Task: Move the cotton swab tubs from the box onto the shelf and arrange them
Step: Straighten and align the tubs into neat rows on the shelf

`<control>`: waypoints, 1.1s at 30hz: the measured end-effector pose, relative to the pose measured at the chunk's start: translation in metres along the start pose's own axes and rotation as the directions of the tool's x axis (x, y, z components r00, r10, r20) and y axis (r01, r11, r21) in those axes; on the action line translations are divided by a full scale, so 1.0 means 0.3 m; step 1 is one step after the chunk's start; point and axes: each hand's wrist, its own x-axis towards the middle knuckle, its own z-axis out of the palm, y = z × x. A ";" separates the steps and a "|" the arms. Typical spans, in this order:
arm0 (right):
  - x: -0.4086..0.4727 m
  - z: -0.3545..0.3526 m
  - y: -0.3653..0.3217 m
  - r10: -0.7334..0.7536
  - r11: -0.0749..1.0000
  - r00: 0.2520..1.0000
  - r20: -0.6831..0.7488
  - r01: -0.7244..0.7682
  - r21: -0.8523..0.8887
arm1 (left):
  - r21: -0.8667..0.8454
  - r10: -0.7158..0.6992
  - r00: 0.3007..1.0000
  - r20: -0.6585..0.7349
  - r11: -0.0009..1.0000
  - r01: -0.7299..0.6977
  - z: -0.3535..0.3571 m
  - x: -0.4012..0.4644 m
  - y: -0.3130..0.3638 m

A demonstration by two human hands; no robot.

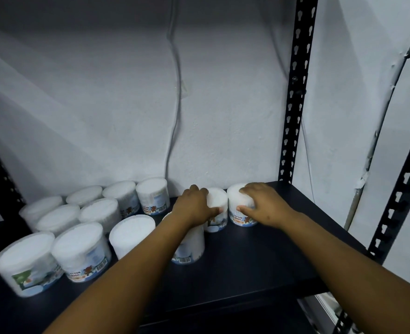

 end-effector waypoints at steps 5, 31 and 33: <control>0.007 -0.009 0.000 0.011 1.000 1.000 0.029 -0.011 0.003 | -0.088 -0.004 0.999 0.052 0.996 0.008 -0.011 0.007 -0.008; 0.017 -0.022 -0.031 0.035 0.999 0.999 0.036 -0.034 -0.035 | -0.028 -0.006 1.000 0.004 1.000 0.006 -0.016 -0.002 -0.003; 0.018 -0.022 -0.029 0.047 0.998 0.998 0.037 -0.045 -0.051 | 0.014 -0.012 1.000 -0.009 1.000 0.012 -0.014 -0.006 0.006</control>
